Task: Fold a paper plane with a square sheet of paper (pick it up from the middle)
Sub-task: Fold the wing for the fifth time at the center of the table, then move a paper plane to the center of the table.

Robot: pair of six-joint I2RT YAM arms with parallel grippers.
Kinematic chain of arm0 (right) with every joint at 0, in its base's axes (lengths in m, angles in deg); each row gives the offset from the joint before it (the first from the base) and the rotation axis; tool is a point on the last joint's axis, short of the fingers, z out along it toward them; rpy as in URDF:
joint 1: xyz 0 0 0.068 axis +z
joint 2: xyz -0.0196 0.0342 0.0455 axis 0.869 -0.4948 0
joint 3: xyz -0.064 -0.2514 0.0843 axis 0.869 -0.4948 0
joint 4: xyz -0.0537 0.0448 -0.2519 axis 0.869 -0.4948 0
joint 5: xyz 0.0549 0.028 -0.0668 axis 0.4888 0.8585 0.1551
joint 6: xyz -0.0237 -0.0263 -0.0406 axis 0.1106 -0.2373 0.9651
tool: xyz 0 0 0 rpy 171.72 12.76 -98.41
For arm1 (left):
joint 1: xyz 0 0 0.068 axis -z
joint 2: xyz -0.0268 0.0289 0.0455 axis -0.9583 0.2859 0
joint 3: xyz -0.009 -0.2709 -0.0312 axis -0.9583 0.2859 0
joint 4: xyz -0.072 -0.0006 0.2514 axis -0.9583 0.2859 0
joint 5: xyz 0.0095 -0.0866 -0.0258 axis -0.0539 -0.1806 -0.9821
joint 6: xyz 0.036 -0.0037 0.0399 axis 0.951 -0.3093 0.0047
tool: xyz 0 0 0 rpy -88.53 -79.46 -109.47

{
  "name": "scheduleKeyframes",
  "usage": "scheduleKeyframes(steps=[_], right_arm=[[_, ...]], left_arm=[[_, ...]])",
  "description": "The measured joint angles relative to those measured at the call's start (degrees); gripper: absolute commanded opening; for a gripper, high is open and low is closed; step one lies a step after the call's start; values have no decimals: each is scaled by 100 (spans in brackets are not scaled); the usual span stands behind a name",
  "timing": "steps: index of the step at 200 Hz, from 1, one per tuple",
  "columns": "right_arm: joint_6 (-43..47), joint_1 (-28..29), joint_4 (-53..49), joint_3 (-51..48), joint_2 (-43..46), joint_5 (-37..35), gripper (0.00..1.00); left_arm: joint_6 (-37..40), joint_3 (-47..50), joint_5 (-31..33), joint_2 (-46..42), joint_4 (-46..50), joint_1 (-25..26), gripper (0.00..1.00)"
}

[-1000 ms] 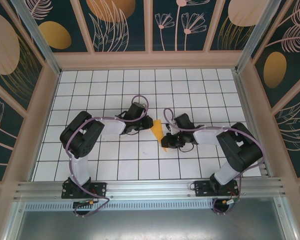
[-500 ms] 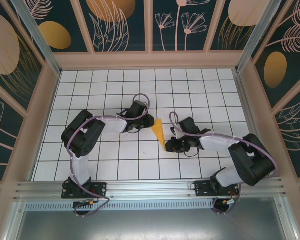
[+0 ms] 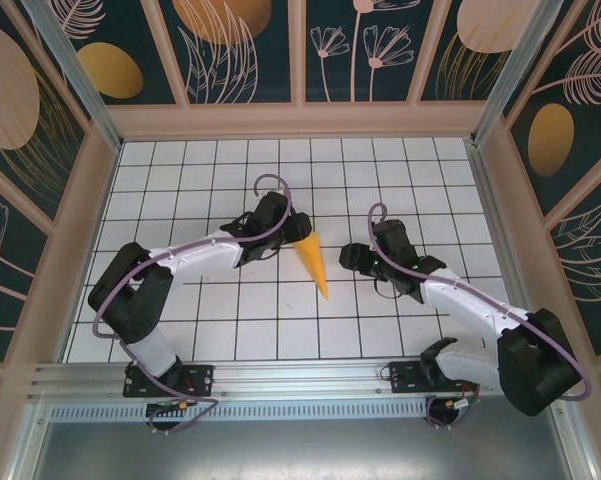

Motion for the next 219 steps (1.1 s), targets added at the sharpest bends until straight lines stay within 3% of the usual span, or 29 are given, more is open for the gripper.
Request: scheduleKeyframes(steps=[44, 79, 136, 176, 219], right_arm=[[-223, -216, 170, -103, -177, -216, 71], [-267, -216, 321, -212, -249, -243, 77], [-284, -216, 474, -232, -273, -245, 79], [-286, -216, 479, -229, -315, -243, 79], [-254, -203, 619, -214, -313, -131, 79]], left_arm=[[-490, 240, 181, -98, 205, 525, 60], [-857, 455, 101, 33, 192, 640, 54], [-1259, 697, -83, 323, 33, 640, 27], [-1335, 929, -24, 160, -251, 640, 0], [-1043, 1126, 4, -516, -793, 634, 0]])
